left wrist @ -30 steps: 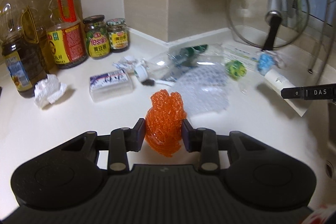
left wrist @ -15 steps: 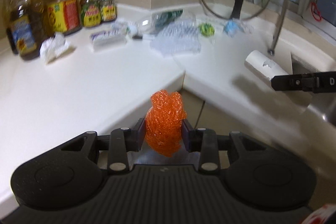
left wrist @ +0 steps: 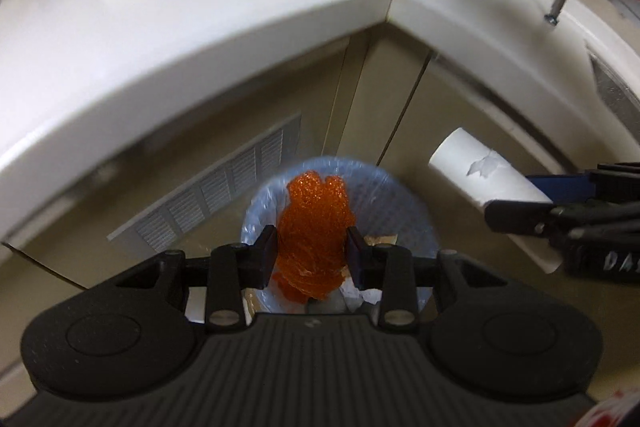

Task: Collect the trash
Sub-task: 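Carry the mesh net and paper tube down over the wastebasket, then open both tools to drop the mesh net and paper tube in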

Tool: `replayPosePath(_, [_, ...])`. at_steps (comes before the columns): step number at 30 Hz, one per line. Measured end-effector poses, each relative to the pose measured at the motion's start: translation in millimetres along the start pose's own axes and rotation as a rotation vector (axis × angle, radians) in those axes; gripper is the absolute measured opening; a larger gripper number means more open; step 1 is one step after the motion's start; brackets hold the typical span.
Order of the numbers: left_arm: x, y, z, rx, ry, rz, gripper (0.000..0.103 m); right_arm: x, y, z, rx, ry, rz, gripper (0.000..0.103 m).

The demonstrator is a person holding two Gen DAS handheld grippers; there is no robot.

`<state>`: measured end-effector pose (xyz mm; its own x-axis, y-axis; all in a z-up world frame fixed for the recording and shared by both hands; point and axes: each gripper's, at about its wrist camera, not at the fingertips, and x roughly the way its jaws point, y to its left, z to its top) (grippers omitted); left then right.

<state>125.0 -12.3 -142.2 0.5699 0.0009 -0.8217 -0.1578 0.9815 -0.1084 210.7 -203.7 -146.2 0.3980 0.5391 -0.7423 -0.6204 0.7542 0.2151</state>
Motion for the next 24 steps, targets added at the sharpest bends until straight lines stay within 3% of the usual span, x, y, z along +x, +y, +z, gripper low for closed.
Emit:
replayPosePath(10, [57,-1,-8,-0.051,0.145,-0.005,0.033,63,-13,-22,-0.093,0.086,-0.032,0.05])
replayPosePath(24, [105,-5,-11,-0.053,0.206,-0.002,0.033,108,-22,-28,-0.146,0.148,-0.034,0.05])
